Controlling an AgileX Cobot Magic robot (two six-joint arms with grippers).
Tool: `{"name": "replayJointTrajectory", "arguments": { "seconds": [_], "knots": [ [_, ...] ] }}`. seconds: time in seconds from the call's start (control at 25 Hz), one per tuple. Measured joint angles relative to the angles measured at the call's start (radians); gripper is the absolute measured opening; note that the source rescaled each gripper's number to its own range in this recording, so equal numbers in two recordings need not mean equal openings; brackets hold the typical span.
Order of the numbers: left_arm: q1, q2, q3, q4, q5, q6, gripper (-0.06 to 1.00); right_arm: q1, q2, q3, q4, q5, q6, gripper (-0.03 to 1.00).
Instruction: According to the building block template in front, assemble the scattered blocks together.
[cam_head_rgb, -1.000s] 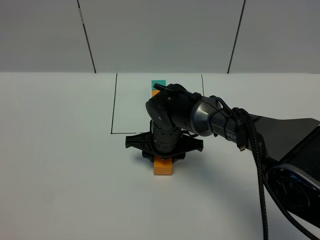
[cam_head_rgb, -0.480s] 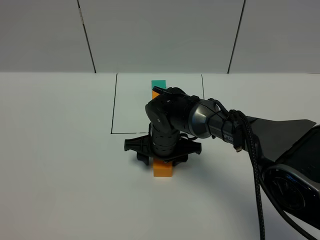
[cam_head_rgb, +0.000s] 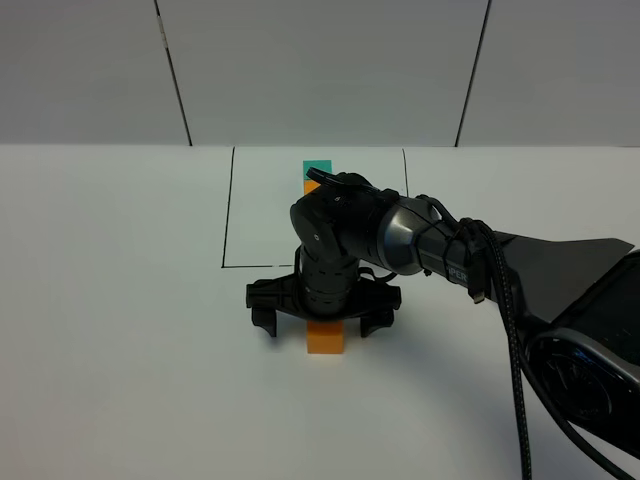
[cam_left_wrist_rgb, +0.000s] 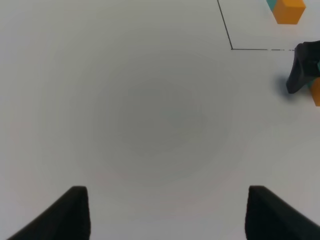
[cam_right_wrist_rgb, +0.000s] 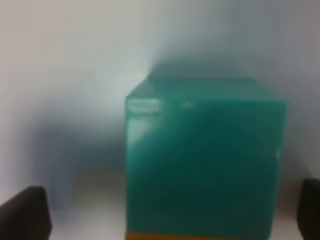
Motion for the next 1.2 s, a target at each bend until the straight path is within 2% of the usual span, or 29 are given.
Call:
{"name": "replayJointTrajectory", "arguments": {
  "seconds": [0.48,0.96,1.2],
  "knots": [
    [0.0,0.0,0.0,0.0,0.0,0.0,0.4,0.0,-0.132,0.003,0.012,0.021,-0.098,1.0],
    [0.0,0.0,0.0,0.0,0.0,0.0,0.4,0.0,-0.208,0.003,-0.284,0.07,-0.144,1.0],
    [0.0,0.0,0.0,0.0,0.0,-0.001,0.4,-0.039,-0.208,0.003,-0.333,0.074,-0.145,1.0]
  ]
}}
